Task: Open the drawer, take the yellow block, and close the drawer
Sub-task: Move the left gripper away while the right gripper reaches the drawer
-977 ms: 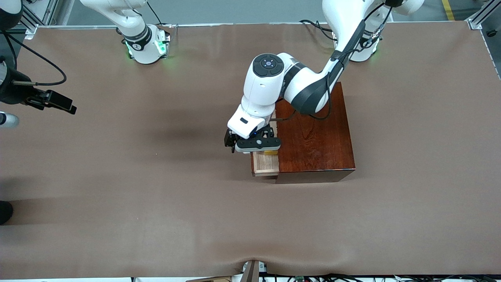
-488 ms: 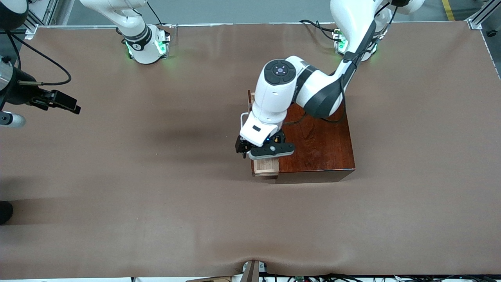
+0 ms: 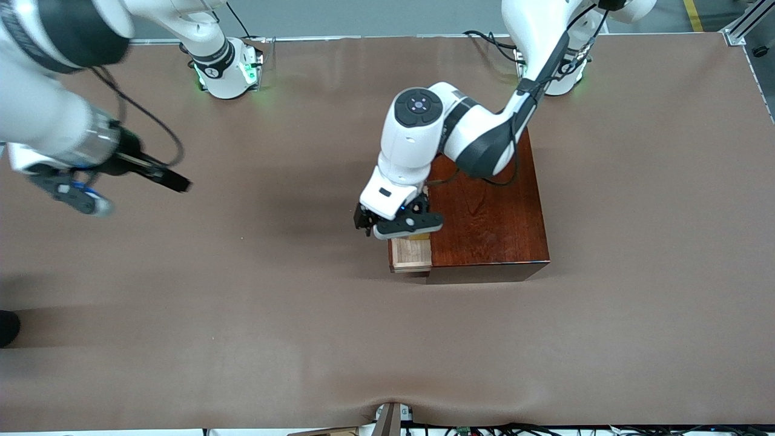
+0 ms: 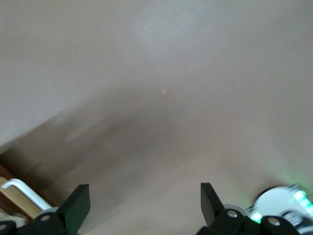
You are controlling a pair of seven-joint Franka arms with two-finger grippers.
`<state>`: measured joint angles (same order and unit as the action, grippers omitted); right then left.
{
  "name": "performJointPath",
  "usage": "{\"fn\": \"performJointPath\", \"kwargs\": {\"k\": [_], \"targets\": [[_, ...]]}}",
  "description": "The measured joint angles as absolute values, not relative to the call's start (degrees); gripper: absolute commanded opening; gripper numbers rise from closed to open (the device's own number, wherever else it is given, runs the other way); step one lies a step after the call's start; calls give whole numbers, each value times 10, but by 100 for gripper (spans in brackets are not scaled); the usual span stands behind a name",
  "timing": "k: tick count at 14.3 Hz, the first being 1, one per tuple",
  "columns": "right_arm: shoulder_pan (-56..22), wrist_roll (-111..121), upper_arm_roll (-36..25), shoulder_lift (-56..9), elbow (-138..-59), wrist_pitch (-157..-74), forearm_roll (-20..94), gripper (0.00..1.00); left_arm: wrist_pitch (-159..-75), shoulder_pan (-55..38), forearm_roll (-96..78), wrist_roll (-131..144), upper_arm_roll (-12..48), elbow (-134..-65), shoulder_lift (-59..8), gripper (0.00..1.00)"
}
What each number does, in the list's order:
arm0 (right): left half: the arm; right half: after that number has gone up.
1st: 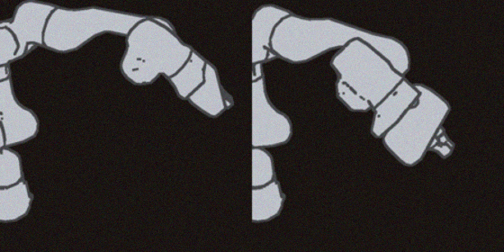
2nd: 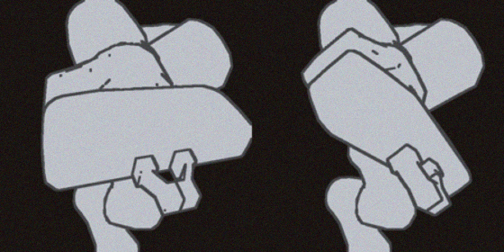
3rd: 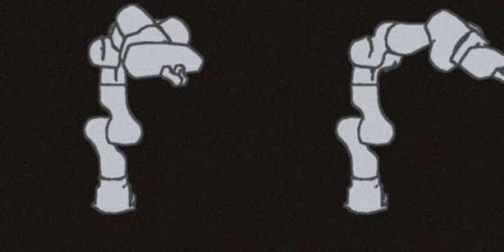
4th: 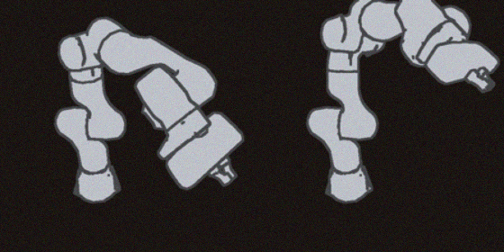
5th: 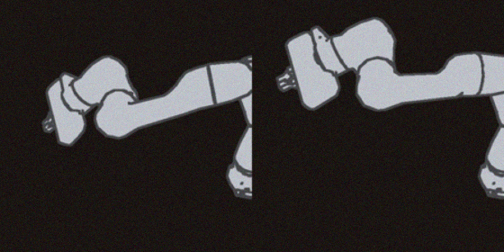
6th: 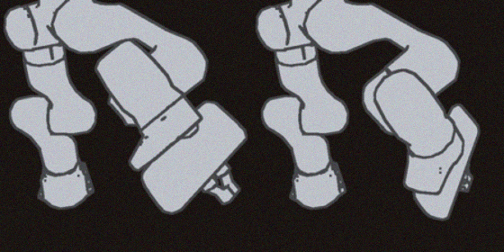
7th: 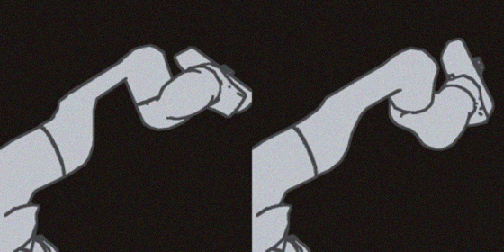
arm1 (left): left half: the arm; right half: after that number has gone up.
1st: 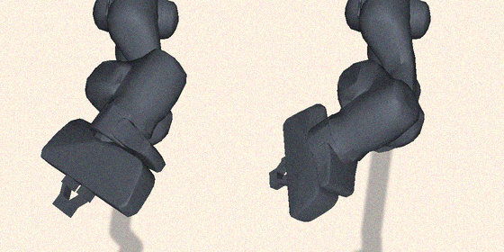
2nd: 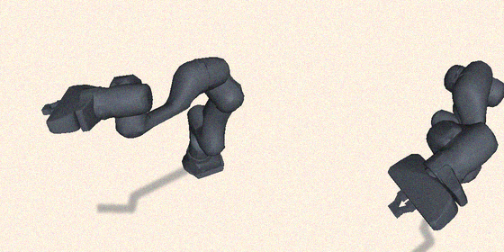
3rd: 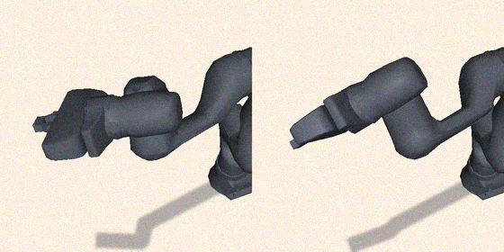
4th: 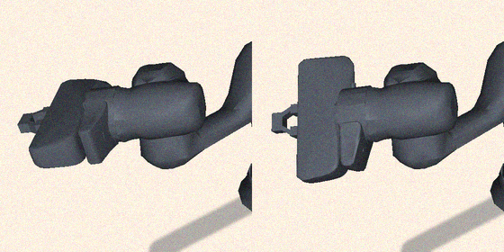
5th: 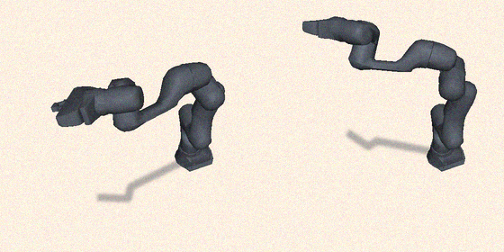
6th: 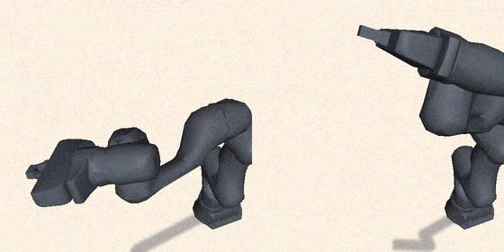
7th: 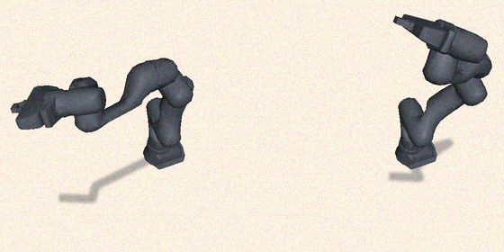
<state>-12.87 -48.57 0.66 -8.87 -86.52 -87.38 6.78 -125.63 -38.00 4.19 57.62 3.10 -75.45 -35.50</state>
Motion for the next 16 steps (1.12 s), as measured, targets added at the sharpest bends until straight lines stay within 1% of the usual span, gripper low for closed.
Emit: {"fn": "performJointPath", "kwargs": {"k": [3,6,8,11,14,16], "targets": [[-163,-600,7,-111,-865,-899,93,100,-1240,-309,42,576,27,-753,-355,100],[-210,-743,8,-136,-866,-938,133,100,-1234,-219,42,575,26,-752,-355,100],[-239,-840,8,-156,-866,-980,165,100,-1231,-154,42,572,27,-751,-353,100],[-286,-967,8,-187,-866,-1047,179,100,-1228,-80,42,530,28,-750,-342,100],[-352,-1072,8,-223,-858,-1135,179,100,-1207,-32,42,469,30,-750,-328,100],[-384,-1116,8,-255,-833,-1161,177,100,-1184,-11,42,420,30,-750,-317,100]]}}
